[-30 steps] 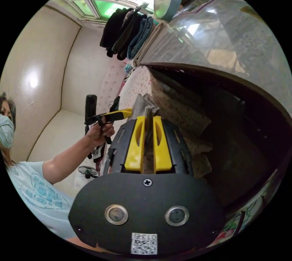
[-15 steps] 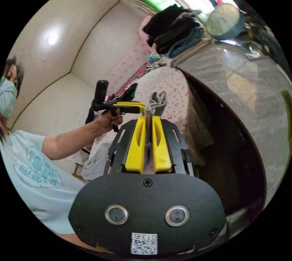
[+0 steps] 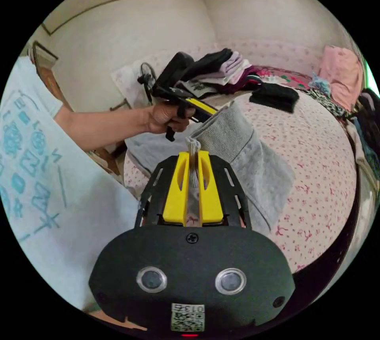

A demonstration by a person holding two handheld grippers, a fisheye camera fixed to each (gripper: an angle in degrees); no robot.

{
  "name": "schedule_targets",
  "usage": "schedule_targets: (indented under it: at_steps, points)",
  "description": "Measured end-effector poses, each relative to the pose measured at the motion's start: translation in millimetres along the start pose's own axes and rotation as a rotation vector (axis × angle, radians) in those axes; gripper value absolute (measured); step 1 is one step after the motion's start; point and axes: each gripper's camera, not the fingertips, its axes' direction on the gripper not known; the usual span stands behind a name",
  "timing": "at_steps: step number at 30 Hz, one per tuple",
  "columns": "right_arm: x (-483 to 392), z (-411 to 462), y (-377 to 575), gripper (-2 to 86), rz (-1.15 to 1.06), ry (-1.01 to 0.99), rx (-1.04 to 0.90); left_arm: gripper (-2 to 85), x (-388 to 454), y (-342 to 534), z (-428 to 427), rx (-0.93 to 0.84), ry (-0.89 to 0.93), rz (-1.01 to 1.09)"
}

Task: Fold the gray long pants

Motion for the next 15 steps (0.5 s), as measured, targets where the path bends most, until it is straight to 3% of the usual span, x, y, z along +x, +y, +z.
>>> schedule_targets:
  at_steps: [8,15]
  points:
    - [-74.3,136.6,-48.8,3.5,-0.113,0.044,-0.270,2.8,-62.3,112.4,-56.4,-0.037,-0.110,-0.414]
    - [-125.6,136.4,-73.0,5.0,-0.251,0.040,-0.266,10.1,-57.8,153.5,-107.2,0.075,0.008,-0.533]
